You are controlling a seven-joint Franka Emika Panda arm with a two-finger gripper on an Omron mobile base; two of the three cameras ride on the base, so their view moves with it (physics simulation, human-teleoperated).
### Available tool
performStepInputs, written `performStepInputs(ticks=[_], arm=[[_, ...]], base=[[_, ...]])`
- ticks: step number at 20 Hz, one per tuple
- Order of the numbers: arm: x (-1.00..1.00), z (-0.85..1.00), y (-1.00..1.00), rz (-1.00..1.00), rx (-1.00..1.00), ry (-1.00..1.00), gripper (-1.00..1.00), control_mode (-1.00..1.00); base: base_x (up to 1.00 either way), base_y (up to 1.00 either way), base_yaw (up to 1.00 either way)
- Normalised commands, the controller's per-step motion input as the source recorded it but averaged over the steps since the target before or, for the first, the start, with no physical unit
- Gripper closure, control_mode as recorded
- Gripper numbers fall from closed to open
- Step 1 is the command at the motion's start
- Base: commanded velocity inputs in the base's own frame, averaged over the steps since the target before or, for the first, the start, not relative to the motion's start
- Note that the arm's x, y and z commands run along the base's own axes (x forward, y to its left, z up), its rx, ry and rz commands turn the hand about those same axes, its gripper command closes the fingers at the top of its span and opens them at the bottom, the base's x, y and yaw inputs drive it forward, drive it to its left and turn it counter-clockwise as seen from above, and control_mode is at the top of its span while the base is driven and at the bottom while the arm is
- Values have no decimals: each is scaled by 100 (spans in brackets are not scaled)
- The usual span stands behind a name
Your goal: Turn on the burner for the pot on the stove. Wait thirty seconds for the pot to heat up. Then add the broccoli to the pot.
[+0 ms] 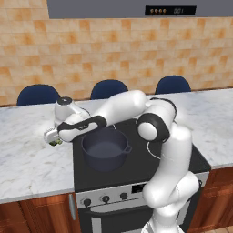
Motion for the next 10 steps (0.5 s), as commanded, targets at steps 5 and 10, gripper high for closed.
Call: performStepInputs(ticks=[5,10], arm=[[16,-7,1,0,0,0,-100,-100],[19,-10,2,0,0,0,-100,-100]], base=[[0,0,0],[0,0,0]])
